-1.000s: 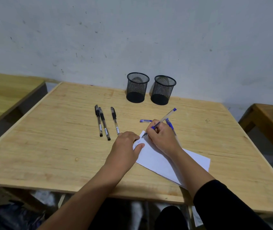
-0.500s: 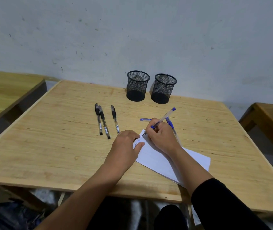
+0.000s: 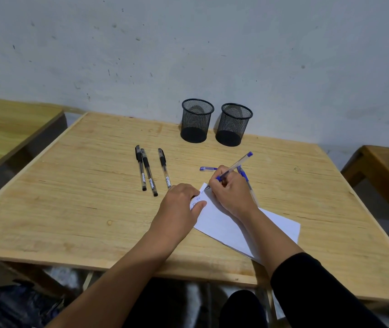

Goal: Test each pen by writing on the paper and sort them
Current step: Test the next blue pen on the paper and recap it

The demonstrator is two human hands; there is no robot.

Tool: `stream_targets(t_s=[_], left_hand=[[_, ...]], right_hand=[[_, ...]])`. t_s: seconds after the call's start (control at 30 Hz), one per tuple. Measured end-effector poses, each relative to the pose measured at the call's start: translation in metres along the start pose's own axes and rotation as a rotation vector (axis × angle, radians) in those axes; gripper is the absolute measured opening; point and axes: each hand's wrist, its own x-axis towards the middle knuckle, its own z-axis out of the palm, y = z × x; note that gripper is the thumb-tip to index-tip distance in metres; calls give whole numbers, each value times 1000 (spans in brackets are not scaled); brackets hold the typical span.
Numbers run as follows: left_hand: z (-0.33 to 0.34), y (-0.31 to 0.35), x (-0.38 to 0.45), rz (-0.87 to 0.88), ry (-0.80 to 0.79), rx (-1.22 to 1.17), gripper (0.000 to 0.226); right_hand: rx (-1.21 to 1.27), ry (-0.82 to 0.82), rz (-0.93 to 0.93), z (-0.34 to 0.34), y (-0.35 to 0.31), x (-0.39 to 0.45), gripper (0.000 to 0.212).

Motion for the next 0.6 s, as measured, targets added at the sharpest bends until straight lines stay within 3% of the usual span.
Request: stream_targets(t_s=[0.27,0.47,0.6], left_hand=[[-1,1,0,0,-9,-12,34],[-10,7,12,-16,-34,-18,29],[-14,17,43,-16,-14,-28,28]], right_hand=[[35,8,49,0,2,2,12],[358,134,190,-11,-1,6,8],[445,177,242,-27,-3,12,5]])
